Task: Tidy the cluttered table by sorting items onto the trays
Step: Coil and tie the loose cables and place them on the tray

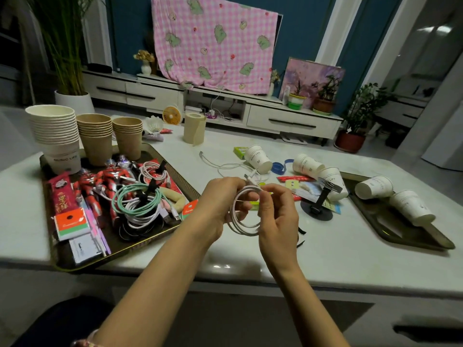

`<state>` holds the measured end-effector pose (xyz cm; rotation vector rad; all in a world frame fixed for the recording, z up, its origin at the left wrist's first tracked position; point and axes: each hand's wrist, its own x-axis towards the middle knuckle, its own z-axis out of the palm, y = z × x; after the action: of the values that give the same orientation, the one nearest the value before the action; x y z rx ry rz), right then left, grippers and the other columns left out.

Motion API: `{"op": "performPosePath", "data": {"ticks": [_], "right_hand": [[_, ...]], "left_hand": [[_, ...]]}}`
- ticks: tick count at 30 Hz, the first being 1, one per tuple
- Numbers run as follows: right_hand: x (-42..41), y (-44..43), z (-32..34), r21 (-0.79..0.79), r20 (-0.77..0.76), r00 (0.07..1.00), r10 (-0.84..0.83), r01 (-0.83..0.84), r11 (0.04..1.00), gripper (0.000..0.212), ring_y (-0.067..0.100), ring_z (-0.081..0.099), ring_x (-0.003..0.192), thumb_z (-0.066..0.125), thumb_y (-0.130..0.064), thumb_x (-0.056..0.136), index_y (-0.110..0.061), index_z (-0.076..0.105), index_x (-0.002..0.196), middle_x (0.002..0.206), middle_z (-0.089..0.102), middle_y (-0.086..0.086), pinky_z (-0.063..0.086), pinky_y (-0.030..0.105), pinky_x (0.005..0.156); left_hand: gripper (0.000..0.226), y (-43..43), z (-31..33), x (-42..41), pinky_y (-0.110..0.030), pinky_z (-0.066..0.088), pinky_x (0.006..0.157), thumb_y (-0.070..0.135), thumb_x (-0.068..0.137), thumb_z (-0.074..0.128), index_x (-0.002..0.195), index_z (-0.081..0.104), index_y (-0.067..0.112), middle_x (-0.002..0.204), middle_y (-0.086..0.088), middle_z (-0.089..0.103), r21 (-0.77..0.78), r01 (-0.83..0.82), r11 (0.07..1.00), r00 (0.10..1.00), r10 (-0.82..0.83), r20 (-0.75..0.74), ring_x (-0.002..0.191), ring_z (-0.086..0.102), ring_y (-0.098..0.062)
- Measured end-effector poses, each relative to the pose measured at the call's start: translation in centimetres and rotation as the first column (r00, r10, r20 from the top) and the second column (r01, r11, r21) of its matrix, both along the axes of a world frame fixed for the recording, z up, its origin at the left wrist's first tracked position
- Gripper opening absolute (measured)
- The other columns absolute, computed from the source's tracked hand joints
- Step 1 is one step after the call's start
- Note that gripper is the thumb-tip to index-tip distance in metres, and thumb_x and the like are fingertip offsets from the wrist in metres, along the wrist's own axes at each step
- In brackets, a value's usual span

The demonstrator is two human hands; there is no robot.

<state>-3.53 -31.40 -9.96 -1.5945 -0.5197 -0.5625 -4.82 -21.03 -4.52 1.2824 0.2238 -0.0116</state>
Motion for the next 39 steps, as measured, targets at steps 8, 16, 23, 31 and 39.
{"op": "performPosePath", "data": {"ticks": [8, 16, 23, 31, 39], "right_hand": [[-0.1, -0.3, 0.1, -0.050, -0.002, 1.000, 0.028, -0.028, 0.998, 0.011, 0.007, 0.052, 0.059, 0.056, -0.020, 0.091, -0.030, 0.059, 0.090, 0.075, 0.063, -0.004, 0.041, 0.021, 0.055], [-0.2, -0.4, 0.5, -0.090, 0.021, 1.000, 0.016, -0.014, 0.996, 0.016, 0.024, 0.055, 0.059, 0.059, -0.013, 0.090, -0.028, 0.061, 0.090, 0.070, 0.063, 0.005, 0.044, 0.040, 0.056], [0.1, -0.7, -0.2, 0.009, -0.176, 0.973, 0.151, -0.152, 0.988, 0.028, 0.006, 0.047, 0.057, 0.055, -0.023, 0.092, -0.037, 0.050, 0.115, 0.063, 0.048, 0.011, 0.043, 0.017, 0.059], [0.5, -0.1, -0.8, 0.078, -0.144, 0.984, 0.104, -0.093, 0.993, 0.007, 0.001, 0.046, 0.055, 0.050, -0.015, 0.094, -0.019, 0.054, 0.090, 0.064, 0.056, -0.010, 0.039, 0.012, 0.053], [1.5, -1.6, -2.0, -0.050, -0.151, 0.982, 0.114, -0.123, 0.991, 0.012, 0.004, 0.055, 0.064, 0.052, -0.016, 0.094, -0.025, 0.054, 0.088, 0.072, 0.062, -0.010, 0.043, 0.016, 0.060]], "left_hand": [[0.029, 0.3, -0.5, 0.1, -0.021, 0.031, 0.045, 0.012, 0.090, 0.035, 0.070, 0.055, 0.011, 0.040, 0.003, 0.037, 0.161, 0.055, 0.985, 0.996, -0.066, 0.062, 0.032, 0.028, -0.008], [0.033, -0.1, -1.8, 0.8, -0.019, 0.030, 0.040, 0.031, 0.093, 0.051, 0.069, 0.056, 0.009, 0.039, 0.006, 0.039, 0.297, -0.010, 0.955, 0.980, -0.049, 0.192, 0.034, 0.031, -0.008], [0.037, -0.6, -2.1, 1.1, -0.021, 0.024, 0.043, 0.018, 0.090, 0.043, 0.054, 0.047, 0.011, 0.038, 0.003, 0.038, 0.328, -0.103, 0.939, 0.981, 0.041, 0.190, 0.035, 0.027, -0.011], [0.028, -1.4, -2.7, 1.3, -0.015, 0.026, 0.037, 0.012, 0.087, 0.042, 0.065, 0.058, 0.004, 0.038, 0.003, 0.044, 0.143, -0.176, 0.974, 0.975, 0.153, 0.161, 0.029, 0.028, -0.008], [0.031, -0.7, -2.8, 1.7, -0.015, 0.036, 0.043, 0.013, 0.089, 0.038, 0.069, 0.061, 0.009, 0.046, -0.001, 0.059, 0.313, 0.061, 0.948, 0.998, -0.068, 0.010, 0.036, 0.049, -0.009]]}}
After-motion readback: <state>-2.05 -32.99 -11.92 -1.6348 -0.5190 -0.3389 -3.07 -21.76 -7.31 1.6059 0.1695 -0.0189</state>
